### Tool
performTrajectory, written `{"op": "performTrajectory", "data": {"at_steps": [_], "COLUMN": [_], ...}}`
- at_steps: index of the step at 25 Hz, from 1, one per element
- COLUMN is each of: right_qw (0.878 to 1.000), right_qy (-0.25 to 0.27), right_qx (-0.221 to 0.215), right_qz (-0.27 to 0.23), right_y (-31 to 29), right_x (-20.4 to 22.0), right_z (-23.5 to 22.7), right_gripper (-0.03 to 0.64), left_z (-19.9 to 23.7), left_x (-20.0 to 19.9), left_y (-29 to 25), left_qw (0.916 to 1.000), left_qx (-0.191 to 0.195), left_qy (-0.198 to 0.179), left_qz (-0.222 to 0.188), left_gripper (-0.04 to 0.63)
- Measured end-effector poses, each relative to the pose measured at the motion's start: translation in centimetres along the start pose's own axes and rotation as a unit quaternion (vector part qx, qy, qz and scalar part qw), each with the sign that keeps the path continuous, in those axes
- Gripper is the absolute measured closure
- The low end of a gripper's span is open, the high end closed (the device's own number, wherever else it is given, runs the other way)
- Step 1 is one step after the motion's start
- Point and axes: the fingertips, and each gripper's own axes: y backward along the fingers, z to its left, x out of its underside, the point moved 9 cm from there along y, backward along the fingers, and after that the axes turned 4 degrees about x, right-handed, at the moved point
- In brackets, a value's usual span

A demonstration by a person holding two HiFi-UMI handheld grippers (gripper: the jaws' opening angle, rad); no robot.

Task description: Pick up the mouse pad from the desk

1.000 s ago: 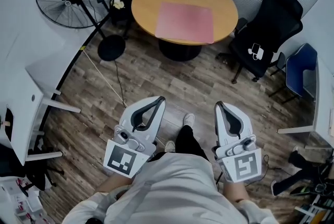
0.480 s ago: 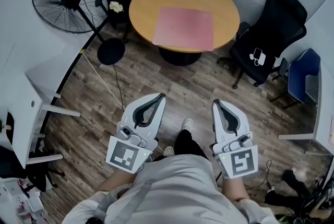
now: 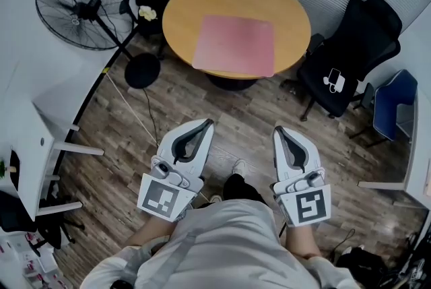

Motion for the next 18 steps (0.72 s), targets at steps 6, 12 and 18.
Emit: {"op": "performTrajectory", "data": {"at_steps": [6, 12, 18], "right_qw": [1.0, 1.0, 1.0], "right_qy": [-0.004, 0.002, 0.004], "right_qx": [-0.005, -0.01, -0.013], "right_qz": [-0.006, 0.0, 0.007], "right_y": [-3.4, -6.2, -8.9], "right_x": [-0.1, 0.3, 0.8], "right_z": [-3.6, -7.2, -10.5], "right_gripper": [0.614, 0.614, 0.613], "left_z": [1.7, 3.1, 4.5], "left_x": [0.3, 0.9, 1.8], "left_y": [-4.3, -8.5, -12.5], "left_qw": [1.0, 0.9999, 0.9997], "left_qx": [-0.008, -0.013, -0.018], "left_qy": [0.002, 0.004, 0.012], "left_qz": [0.001, 0.003, 0.006], "left_gripper": [0.589, 0.589, 0.589]}}
